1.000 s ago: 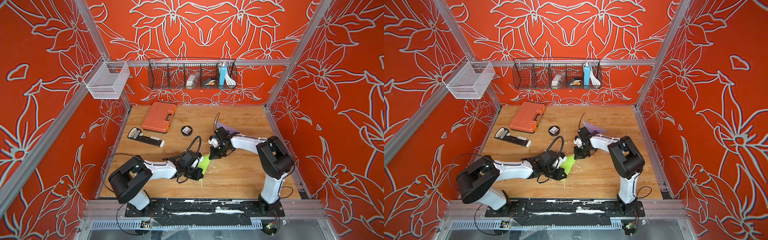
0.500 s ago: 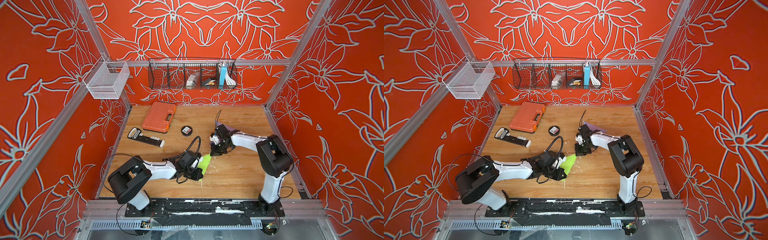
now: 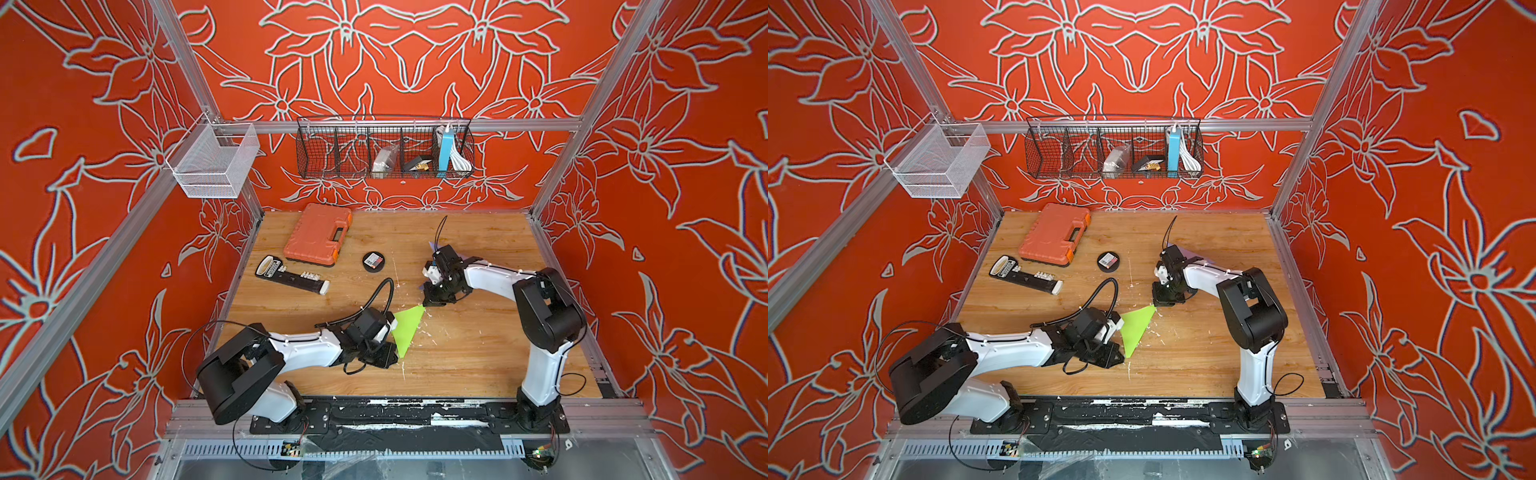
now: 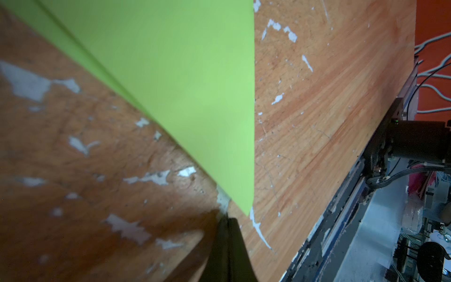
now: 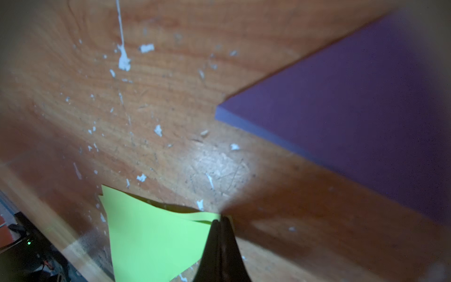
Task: Fold the square paper diagonally
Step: Fold the paper at the center of the board, then reset both arms
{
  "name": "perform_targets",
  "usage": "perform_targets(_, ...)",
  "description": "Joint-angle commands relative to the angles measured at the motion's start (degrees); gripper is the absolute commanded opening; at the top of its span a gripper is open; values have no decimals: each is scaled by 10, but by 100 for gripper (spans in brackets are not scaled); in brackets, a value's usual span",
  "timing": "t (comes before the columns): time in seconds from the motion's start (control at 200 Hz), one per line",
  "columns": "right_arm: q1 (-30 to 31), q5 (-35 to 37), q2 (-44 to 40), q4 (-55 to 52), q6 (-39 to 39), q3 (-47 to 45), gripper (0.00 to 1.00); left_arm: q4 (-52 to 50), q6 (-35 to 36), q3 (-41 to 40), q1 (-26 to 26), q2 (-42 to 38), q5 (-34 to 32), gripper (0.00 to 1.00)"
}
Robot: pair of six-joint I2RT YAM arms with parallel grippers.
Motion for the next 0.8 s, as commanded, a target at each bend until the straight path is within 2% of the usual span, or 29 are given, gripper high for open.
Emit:
perform_targets(0.0,-15,71,-16,-2,-12,5,0,-62,0,-6,3,-26,-38,0)
perform_targets(0.08,-24,54,-63,16,-15,2,0,-95,10,3,18,-56,-62,0)
perform_targets(0.175,-42,51,-125,26,-25,-8,12,-127,20,9,64,-101,-74,0)
perform_targets(0.27,-71,42,-186,32,-33,-27,34,-147,35,15,132,-143,-72,5)
perform_targets(0.385,-128,37,-246,28,-35,-54,48,-175,64,42,192,-172,-114,15)
perform_targets(0.495,-182,65,-293,32,-56,-80,71,-193,97,76,248,-180,-164,25)
perform_targets(0.57,-215,99,-327,60,-73,-112,84,-172,107,79,280,-187,-217,29)
perform_targets(0.646,-244,126,-359,106,-85,-156,89,-135,124,71,305,-192,-253,31)
perform_targets(0.721,-274,133,-380,148,-111,-197,90,-84,183,54,315,-195,-292,32)
perform_targets(0.796,-289,159,-396,183,-123,-233,99,-28,225,29,321,-206,-349,36)
